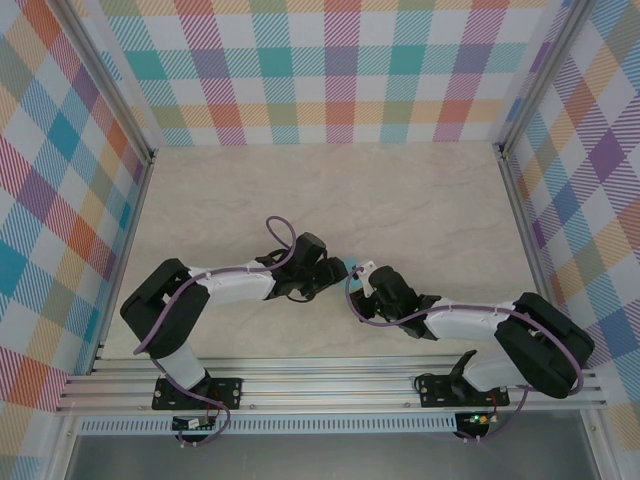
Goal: Fold a paper plane with a square sheet of paper (pick it up from the middle)
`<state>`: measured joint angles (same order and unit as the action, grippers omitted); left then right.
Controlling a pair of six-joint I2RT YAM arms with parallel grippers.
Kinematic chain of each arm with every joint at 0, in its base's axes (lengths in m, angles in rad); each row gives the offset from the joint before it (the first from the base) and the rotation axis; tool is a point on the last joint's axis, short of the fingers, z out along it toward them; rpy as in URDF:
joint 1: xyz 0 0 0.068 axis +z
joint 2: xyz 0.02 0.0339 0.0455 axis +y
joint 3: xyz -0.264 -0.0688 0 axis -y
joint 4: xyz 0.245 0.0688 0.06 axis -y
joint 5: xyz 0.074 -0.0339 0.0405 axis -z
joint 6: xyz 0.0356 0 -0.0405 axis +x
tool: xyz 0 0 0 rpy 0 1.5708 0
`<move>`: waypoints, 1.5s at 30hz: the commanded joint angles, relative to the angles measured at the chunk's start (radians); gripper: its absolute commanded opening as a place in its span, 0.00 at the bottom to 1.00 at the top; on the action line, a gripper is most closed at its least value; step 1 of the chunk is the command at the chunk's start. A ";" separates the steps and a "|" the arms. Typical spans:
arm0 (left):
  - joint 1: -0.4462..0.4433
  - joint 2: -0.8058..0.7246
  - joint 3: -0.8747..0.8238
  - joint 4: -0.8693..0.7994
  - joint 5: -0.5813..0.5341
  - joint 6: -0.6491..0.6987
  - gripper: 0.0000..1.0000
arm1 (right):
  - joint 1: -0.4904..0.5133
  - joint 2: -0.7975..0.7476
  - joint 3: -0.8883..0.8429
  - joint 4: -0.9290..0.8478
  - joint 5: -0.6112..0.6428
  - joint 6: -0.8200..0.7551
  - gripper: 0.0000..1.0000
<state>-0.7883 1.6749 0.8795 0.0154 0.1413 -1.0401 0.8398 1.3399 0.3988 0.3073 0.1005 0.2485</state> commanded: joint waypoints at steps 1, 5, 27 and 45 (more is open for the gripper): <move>0.009 -0.018 -0.002 0.070 0.017 -0.012 0.69 | -0.002 -0.005 -0.013 0.027 -0.024 0.068 0.08; 0.009 -0.064 -0.040 0.086 -0.010 -0.006 0.72 | -0.044 0.005 -0.035 0.068 -0.106 0.163 0.07; 0.004 -0.087 -0.087 0.149 0.014 0.020 0.52 | -0.200 0.038 -0.051 0.043 -0.265 0.430 0.09; -0.003 0.054 -0.019 0.234 0.088 0.022 0.38 | -0.238 0.056 -0.047 0.055 -0.359 0.575 0.10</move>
<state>-0.7895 1.6985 0.8333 0.2008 0.2050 -1.0252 0.6098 1.3869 0.3588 0.3584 -0.2226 0.7910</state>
